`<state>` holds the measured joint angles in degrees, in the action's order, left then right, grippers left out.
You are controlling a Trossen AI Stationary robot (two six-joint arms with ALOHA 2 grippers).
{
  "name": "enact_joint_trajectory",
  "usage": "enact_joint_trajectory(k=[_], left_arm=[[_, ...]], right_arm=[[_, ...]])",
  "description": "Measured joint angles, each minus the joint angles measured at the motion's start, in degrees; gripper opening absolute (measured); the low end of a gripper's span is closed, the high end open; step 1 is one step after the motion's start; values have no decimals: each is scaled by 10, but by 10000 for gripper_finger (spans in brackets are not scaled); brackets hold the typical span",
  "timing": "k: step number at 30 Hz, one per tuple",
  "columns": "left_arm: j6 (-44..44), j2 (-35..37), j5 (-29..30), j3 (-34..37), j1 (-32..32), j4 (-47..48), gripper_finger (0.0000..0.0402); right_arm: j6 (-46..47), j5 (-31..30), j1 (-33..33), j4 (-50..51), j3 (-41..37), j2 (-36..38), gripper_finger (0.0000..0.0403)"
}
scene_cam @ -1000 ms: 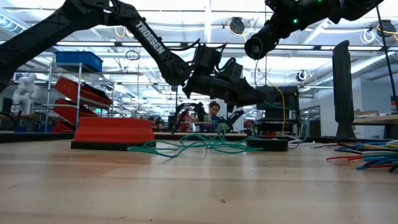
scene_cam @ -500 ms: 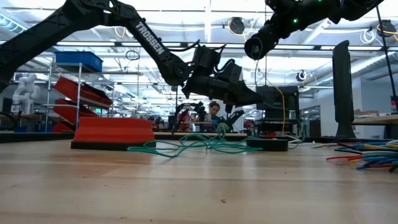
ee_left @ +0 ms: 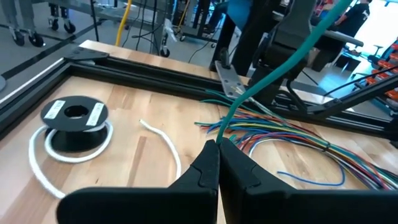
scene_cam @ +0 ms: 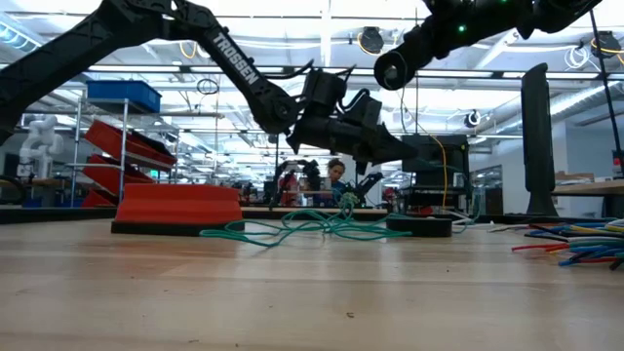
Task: Coiling cords
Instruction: Coil the green wire cable on the spool
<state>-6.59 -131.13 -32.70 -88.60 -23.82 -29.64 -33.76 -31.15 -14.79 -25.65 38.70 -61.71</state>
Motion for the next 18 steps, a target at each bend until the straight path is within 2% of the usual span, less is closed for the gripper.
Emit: enact_joint_trajectory(k=[8, 18], left_arm=[[-4, 0, 7, -19, 19, -5, 1], [-4, 0, 71, -37, 26, -2, 0]], right_arm=[[61, 57, -13, 2, 0, 0, 0], [114, 115, -18, -7, 0, -7, 0]])
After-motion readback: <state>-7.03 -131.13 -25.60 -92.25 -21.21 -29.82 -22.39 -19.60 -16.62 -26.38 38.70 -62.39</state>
